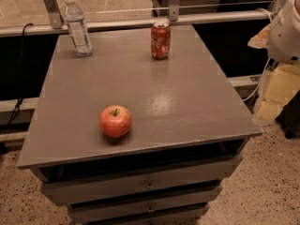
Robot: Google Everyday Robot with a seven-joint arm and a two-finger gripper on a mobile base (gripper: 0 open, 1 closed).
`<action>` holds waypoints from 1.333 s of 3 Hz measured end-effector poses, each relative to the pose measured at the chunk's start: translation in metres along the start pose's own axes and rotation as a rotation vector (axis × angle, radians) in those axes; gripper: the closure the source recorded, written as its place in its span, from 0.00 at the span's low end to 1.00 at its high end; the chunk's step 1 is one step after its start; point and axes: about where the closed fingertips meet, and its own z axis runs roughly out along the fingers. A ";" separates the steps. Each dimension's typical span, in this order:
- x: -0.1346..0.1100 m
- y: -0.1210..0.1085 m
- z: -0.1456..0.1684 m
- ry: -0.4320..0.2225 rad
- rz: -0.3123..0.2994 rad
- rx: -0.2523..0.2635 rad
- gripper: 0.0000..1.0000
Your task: Move coke can near apple
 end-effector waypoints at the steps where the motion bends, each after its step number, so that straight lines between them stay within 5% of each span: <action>1: 0.000 0.000 0.000 0.000 0.000 0.000 0.00; 2: -0.007 -0.032 0.018 -0.066 0.015 0.019 0.00; 4: -0.071 -0.179 0.104 -0.322 0.139 0.095 0.00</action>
Offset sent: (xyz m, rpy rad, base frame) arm 0.1146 -0.0001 -0.0242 0.1928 -0.0915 -0.0070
